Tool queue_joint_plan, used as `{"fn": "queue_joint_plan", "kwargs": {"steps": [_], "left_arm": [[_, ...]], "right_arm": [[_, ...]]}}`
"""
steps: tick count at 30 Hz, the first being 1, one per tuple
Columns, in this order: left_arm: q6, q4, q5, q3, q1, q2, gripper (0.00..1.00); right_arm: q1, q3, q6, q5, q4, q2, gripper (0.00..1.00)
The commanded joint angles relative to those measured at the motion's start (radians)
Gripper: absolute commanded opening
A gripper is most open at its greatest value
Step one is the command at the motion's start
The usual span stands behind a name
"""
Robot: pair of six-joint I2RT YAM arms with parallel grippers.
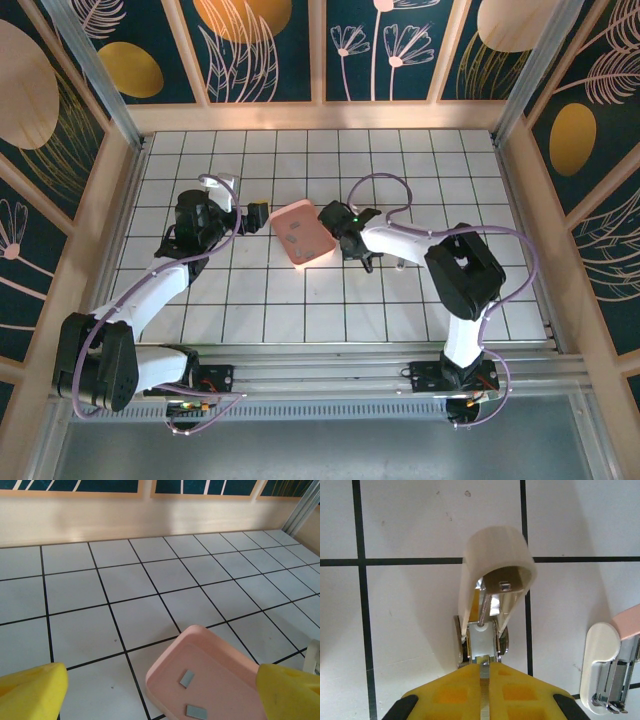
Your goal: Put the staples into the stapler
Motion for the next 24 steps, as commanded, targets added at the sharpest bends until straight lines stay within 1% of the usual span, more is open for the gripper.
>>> {"fn": "queue_joint_plan", "kwargs": {"steps": [1, 6, 15, 24], "left_arm": [[0.013, 0.017, -0.003, 0.002, -0.003, -0.005, 0.96], [0.01, 0.02, 0.001, 0.001, -0.003, -0.004, 0.96], [0.009, 0.021, 0.001, 0.002, -0.004, -0.013, 0.96], [0.001, 0.022, -0.002, 0.0, -0.004, -0.034, 0.96]], "right_arm": [[0.011, 0.028, -0.005, 0.049, -0.049, 0.034, 0.1], [0.017, 0.035, -0.001, 0.062, -0.066, 0.016, 0.1], [0.032, 0.03, 0.031, 0.099, -0.133, -0.07, 0.1], [0.084, -0.113, 0.144, 0.102, -0.23, -0.174, 0.1]]}}
